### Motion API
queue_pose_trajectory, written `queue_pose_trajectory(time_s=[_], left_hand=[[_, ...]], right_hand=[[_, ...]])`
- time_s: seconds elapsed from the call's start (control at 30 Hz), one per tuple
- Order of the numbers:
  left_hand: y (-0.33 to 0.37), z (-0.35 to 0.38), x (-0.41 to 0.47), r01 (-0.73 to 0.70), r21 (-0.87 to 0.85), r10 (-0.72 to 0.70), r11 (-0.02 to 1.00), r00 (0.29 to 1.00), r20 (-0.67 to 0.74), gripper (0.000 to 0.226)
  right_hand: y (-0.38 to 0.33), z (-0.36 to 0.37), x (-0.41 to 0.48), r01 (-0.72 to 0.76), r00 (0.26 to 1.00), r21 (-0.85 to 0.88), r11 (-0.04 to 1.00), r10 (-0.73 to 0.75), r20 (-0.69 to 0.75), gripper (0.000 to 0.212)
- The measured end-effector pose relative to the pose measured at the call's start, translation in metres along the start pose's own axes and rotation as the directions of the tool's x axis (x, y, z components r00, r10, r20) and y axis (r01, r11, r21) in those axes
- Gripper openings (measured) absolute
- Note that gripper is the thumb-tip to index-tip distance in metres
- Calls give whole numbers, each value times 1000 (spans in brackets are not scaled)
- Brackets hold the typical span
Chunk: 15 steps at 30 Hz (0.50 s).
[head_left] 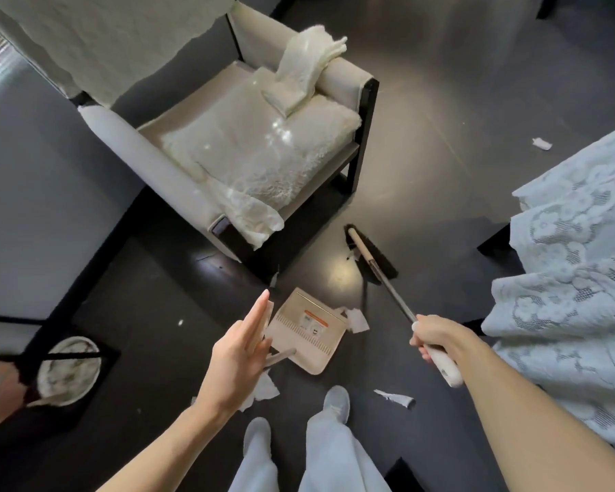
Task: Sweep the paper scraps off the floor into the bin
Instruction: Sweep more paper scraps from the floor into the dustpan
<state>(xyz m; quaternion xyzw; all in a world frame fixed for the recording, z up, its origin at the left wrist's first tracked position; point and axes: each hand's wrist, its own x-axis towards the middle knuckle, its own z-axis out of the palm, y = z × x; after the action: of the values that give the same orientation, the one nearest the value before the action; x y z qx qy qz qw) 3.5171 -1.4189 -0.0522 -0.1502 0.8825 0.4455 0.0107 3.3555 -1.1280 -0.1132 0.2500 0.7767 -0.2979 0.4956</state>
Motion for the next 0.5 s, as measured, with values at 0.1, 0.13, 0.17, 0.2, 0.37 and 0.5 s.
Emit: queue_pose_trajectory(time_s=[0.1, 0.13, 0.17, 0.2, 0.37, 0.5], left_hand=[[-5, -7, -9, 11, 14, -11, 1000, 1000, -4, 83], [-8, -9, -13, 5, 16, -5, 1000, 1000, -3, 84], [-11, -13, -18, 1, 6, -1, 1000, 1000, 1, 87], [-16, -17, -23, 1, -10, -1, 1000, 1000, 6, 89], [-44, -45, -53, -33, -39, 35, 999, 999, 28, 94], [-75, -73, -86, -94, -43, 96, 995, 994, 56, 93]], right_hand=[[6, 12, -5, -5, 1000, 15, 1000, 4, 13, 66], [10, 20, -10, 18, 1000, -47, 999, -17, 17, 69], [13, 28, -17, 41, 999, -149, 988, -39, 15, 73], [17, 36, -22, 55, 998, -214, 975, -53, 17, 77], [41, 84, -58, -2, 999, -309, 951, -8, -34, 84], [71, 149, -92, -39, 999, -377, 925, 41, -3, 85]])
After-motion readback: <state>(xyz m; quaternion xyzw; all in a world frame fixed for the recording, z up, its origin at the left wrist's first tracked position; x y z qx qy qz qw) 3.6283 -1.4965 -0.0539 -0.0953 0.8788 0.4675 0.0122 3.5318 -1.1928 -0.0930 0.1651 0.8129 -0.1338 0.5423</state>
